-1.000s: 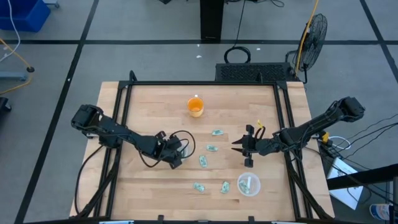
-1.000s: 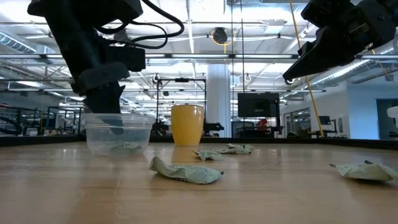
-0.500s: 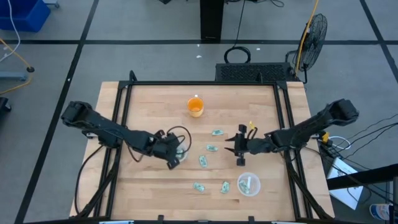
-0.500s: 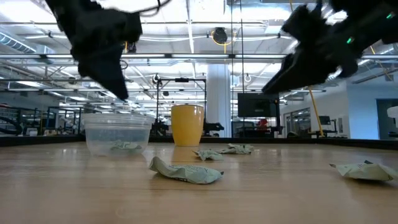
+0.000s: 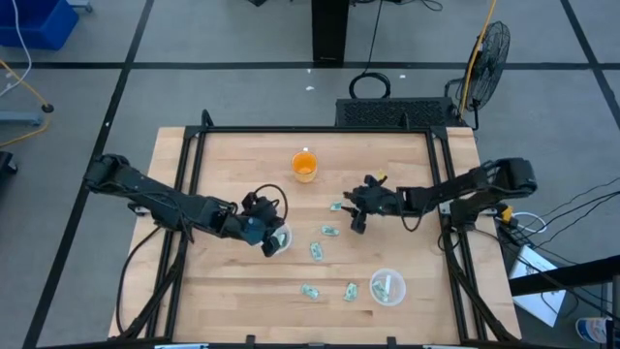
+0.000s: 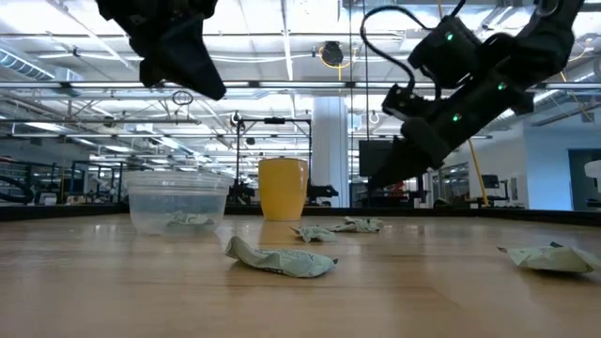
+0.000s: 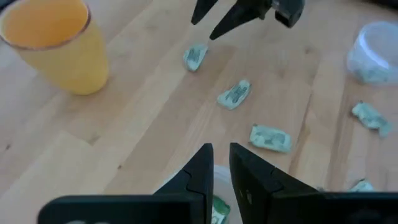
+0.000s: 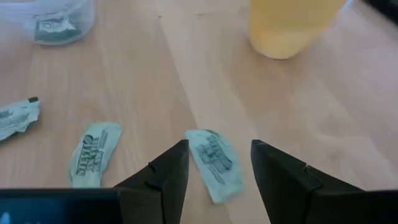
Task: Pick and place Stevia / Truvia into bins
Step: Put the white stevia packet into the bottom transparent container
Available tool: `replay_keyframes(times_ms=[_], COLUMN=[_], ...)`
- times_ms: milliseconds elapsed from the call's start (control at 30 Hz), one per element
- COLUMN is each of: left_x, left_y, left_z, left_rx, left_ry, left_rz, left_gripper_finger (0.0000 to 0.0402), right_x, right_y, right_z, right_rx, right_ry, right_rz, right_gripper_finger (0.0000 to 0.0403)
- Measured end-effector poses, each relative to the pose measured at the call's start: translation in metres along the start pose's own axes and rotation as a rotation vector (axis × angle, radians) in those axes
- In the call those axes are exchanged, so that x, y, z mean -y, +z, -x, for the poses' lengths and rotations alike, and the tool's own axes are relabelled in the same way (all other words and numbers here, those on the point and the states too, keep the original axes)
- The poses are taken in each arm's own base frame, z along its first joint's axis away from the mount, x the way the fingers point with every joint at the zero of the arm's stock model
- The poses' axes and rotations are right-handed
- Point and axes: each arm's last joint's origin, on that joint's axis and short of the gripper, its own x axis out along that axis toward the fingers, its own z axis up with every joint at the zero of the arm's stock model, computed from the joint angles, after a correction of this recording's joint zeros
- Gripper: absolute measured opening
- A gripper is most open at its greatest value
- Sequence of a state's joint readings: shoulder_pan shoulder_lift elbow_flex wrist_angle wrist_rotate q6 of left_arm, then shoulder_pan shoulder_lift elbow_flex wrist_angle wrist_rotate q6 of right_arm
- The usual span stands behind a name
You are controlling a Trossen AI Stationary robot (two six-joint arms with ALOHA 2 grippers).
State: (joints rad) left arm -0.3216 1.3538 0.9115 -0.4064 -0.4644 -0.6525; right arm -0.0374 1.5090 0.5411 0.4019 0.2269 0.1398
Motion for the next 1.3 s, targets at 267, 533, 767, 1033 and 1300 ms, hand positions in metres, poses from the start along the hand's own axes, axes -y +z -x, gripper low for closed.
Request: replay_keyframes(times_ms=[267,533,767,1033,1300], left_x=[-0.001,-0.001,-0.001,-0.001,-0.001], left_y=[-0.001,-0.001,-0.001,-0.001,-0.001], left_z=[-0.001,-0.001,0.000,0.000,-0.001], left_rx=[-0.001,0.000,-0.001,-0.001,0.000], left_ry=[0.016,0.019,0.019,0.019,0.019], left_rz=[-0.011,-0.029,-0.029,-0.026,-0.025], left_gripper_finger=[0.0056,0.0056,0.0056,0.0056,0.0056], right_x=[0.011,0.013,0.013,-0.006,-0.061], right_y=[-0.021,-0.026,-0.029,-0.016,0.011], right_z=[-0.023,-0.033,-0.033,-0.016,0.060], right_rx=[-0.091,-0.086,-0.109,-0.042,0.141], right_ry=[-0.086,-0.094,-0.090,-0.023,0.228], right_rz=[0.000,0.005,0.034,0.105,0.208], right_gripper_finger=[0.0165,0.0149,0.0055,0.0003,0.0001])
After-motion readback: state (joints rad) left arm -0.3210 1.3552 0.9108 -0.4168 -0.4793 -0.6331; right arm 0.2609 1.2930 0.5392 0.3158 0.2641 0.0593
